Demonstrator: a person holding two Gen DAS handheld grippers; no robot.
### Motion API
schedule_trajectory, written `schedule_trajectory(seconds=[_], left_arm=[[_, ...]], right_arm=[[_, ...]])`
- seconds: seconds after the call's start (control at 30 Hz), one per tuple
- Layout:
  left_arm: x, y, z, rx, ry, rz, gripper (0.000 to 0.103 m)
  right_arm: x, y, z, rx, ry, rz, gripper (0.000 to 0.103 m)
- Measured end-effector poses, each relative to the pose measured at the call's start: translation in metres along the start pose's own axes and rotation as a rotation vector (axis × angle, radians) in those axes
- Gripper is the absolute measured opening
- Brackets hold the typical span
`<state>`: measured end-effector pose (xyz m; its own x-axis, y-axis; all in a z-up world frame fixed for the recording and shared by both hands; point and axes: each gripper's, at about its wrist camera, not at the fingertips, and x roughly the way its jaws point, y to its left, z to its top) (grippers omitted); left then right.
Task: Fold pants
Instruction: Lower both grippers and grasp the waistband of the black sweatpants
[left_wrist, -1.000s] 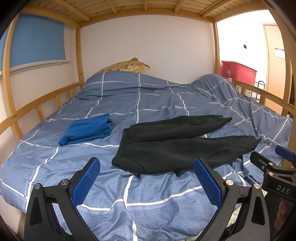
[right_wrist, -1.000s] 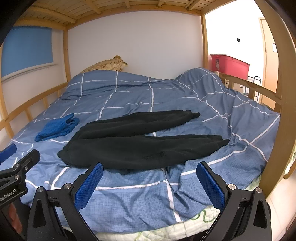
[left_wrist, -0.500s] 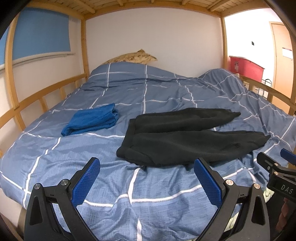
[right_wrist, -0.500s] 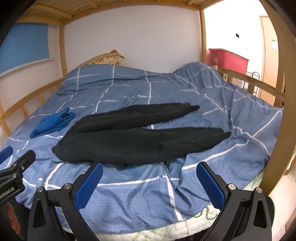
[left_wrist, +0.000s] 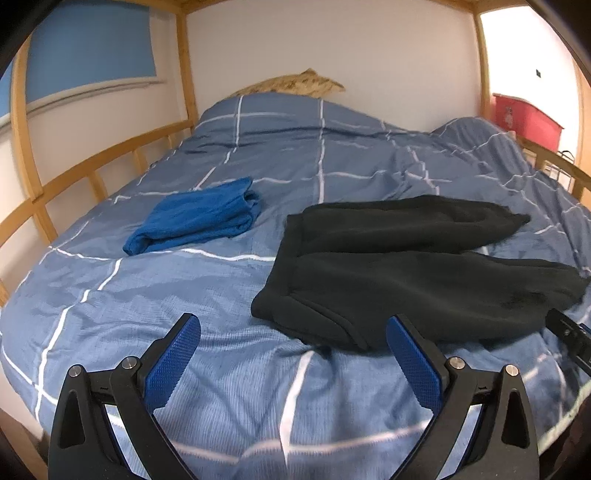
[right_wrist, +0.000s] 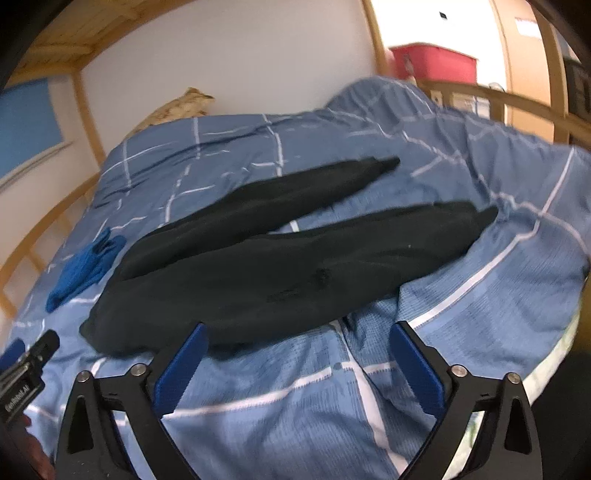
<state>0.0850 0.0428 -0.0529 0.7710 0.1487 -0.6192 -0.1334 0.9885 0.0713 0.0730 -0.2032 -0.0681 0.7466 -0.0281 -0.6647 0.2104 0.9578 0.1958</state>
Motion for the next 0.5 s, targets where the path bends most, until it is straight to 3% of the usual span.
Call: schedule_trajectory(seconds=[0.23,0.5], left_arm=[[0.042,0.005,0.003,-0.052,0.101,-0.046,0.088],[0.088,0.011,-0.006,-0.168,0.240,-0.153,0.078]], right_arm=[[0.033,-0.002,0.003,0.030,0.053,-0.001,0.086],[0.064,-0.004,0.000,0.062,0.136,0.006,0.071]])
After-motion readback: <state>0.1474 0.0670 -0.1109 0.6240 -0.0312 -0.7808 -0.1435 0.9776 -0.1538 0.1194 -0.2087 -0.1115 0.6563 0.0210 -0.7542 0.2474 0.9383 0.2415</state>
